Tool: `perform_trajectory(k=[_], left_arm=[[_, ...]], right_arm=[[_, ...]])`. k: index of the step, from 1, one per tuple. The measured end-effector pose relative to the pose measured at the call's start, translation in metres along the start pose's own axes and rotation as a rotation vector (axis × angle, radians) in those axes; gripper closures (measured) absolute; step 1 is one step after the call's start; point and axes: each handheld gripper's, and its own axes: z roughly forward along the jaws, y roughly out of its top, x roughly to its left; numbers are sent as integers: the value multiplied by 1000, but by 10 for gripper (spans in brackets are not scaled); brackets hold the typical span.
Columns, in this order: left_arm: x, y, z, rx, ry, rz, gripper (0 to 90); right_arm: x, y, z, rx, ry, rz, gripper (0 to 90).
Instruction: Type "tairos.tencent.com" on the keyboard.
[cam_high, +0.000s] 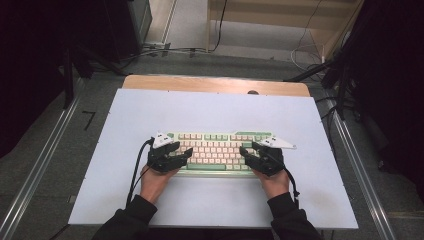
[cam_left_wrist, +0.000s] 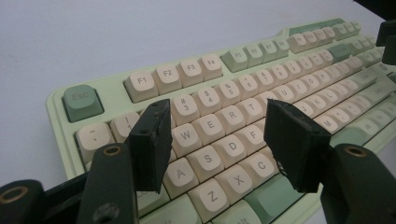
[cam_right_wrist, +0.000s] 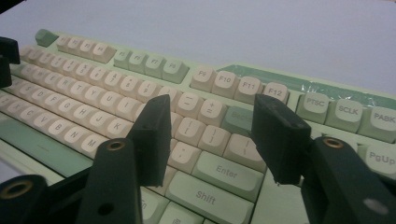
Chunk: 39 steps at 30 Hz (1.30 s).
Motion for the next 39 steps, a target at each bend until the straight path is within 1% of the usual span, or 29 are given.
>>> perform_trajectory(k=[2, 5, 7, 9, 12, 18, 26, 33, 39], left_arm=[[0, 0, 0, 0, 5, 1, 403], [0, 0, 0, -1, 8, 3, 380], [0, 0, 0, 2, 9, 3, 379], [0, 0, -1, 3, 11, 3, 379], [-1, -1, -1, 4, 15, 7, 379], [0, -1, -2, 7, 16, 7, 379], [2, -3, -5, 4, 26, 0, 379], [4, -3, -8, 2, 35, -4, 379], [6, -4, -9, -2, 39, -9, 379]], right_arm=[[1, 0, 1, 4, 9, -3, 520], [4, -1, 2, 13, 23, -11, 618], [6, -1, 3, 22, 38, -14, 678], [7, -2, 5, 31, 53, -23, 714], [10, -3, 6, 43, 64, -33, 788], [16, -4, 10, 57, 73, -57, 868], [23, -5, 13, 70, 100, -75, 876], [30, -6, 17, 93, 121, -96, 876], [33, -7, 19, 109, 127, -104, 876]])
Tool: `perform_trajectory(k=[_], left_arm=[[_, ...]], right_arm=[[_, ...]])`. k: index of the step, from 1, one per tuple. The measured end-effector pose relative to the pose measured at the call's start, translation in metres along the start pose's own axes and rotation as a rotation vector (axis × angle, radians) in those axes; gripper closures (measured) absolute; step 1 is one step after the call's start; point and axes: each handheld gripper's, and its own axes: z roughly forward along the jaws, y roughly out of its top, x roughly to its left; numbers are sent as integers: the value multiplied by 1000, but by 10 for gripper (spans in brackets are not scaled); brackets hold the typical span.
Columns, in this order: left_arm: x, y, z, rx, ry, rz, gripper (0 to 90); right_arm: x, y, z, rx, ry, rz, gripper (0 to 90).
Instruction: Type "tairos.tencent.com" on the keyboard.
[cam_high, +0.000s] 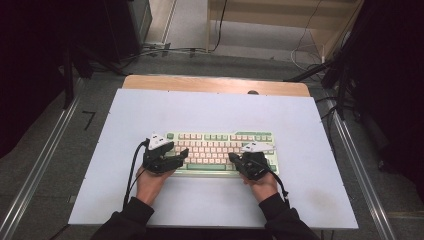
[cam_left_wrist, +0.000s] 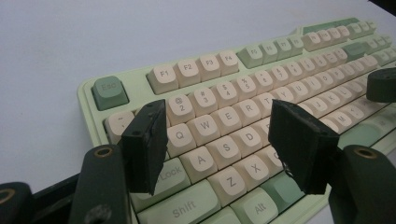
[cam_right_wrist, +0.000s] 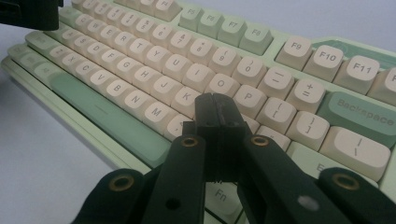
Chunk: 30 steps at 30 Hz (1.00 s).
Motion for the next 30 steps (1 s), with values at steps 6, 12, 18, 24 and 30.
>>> perform_trajectory(k=[6, 12, 18, 24, 30], left_arm=[[0, 0, 0, 2, -2, 2, 379], [-1, 0, 0, 0, -4, 5, 380], [-1, 0, 0, 2, -3, 3, 380], [-1, 0, 0, -1, -4, 2, 380], [0, 0, 1, 6, -3, 7, 379]], right_arm=[[1, -1, 2, 10, 2, -6, 875], [1, -2, 4, 20, -2, -13, 875], [3, -4, 6, 27, 3, -12, 875], [2, -3, 3, 3, 16, 5, 826], [-1, 0, -2, -73, -18, 20, 388]])
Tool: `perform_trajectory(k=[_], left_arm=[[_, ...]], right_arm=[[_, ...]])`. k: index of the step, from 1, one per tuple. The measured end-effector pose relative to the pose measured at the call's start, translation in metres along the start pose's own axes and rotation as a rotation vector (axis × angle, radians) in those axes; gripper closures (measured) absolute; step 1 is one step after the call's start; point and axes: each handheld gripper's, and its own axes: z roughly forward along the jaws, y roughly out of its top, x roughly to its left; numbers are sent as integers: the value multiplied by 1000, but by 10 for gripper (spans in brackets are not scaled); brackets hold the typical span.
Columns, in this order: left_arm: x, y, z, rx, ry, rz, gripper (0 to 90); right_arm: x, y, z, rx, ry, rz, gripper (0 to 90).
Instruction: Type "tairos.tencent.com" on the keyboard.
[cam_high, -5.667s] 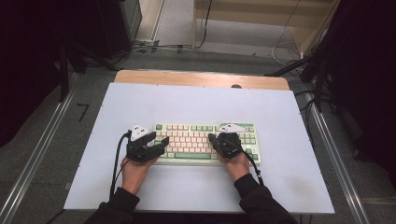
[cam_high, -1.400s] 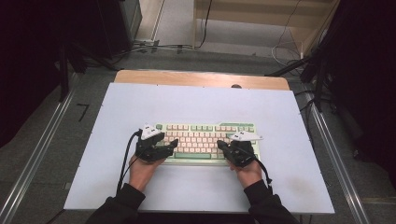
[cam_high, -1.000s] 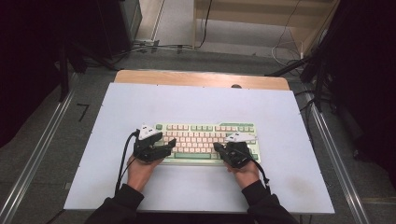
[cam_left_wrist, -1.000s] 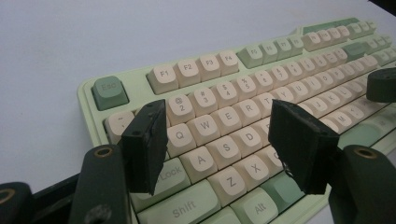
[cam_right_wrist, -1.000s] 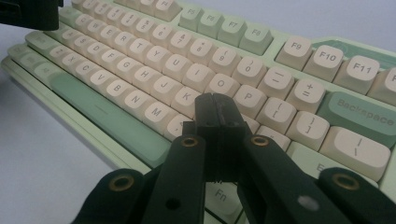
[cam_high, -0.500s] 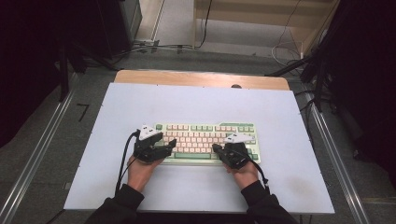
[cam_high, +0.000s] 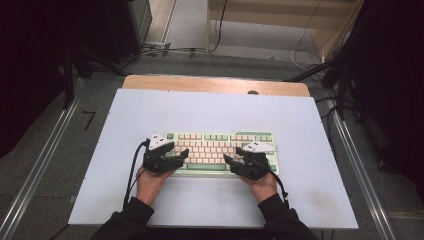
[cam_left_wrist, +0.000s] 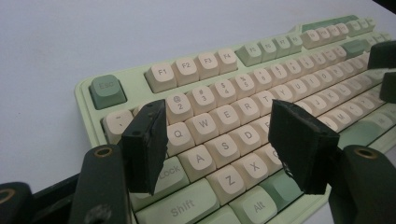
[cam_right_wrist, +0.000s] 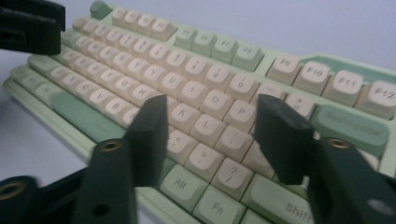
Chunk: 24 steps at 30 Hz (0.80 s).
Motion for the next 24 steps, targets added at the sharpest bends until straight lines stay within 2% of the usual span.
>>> perform_trajectory(k=[2, 7, 14, 17, 19, 24], left_arm=[[0, 0, 0, 2, -1, -1, 378], [-1, 0, 1, 2, -10, 3, 399], [-1, 0, 3, 1, -63, 18, 668], [-2, 2, 6, 0, -89, 4, 803], [-4, 4, 9, 9, -85, 13, 882], [-10, 8, 17, 25, -87, 26, 900]], right_arm=[[-1, 1, -1, -18, -15, 9, 320], [-4, 0, -1, -12, -28, 24, 285], [-5, -1, -2, 0, -40, 24, 283], [-5, -2, -3, 1, -47, 24, 284], [-6, -3, -5, -1, -50, 28, 285], [-9, -6, -10, -6, -67, 39, 290]])
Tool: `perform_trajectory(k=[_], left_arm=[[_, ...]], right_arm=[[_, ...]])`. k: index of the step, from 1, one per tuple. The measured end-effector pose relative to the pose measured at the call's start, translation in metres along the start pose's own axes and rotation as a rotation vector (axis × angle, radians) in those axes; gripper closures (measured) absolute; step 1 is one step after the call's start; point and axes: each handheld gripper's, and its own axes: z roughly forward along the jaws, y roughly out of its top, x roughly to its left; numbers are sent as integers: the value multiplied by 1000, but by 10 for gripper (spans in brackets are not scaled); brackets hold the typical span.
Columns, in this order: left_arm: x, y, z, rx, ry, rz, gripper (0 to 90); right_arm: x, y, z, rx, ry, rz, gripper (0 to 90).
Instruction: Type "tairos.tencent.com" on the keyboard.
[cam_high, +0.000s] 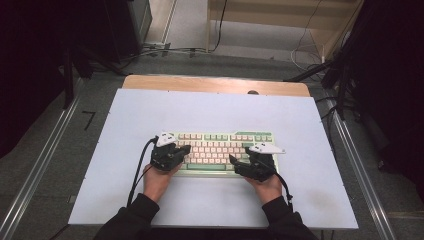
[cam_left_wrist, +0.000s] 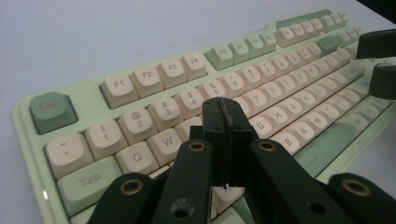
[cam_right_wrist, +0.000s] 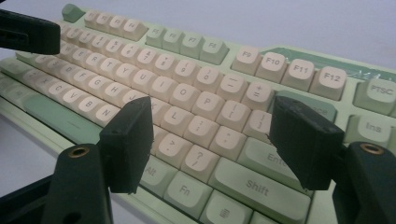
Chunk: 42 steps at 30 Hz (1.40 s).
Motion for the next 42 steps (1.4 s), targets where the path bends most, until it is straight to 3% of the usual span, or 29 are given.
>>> perform_trajectory(k=[21, 42], left_arm=[[-16, 15, 32, 31, -18, 50, 900], [-19, 15, 37, 74, -6, 70, 900]], right_arm=[[-18, -17, -26, -11, -74, 62, 294], [-18, -17, -27, -7, -67, 62, 299]])
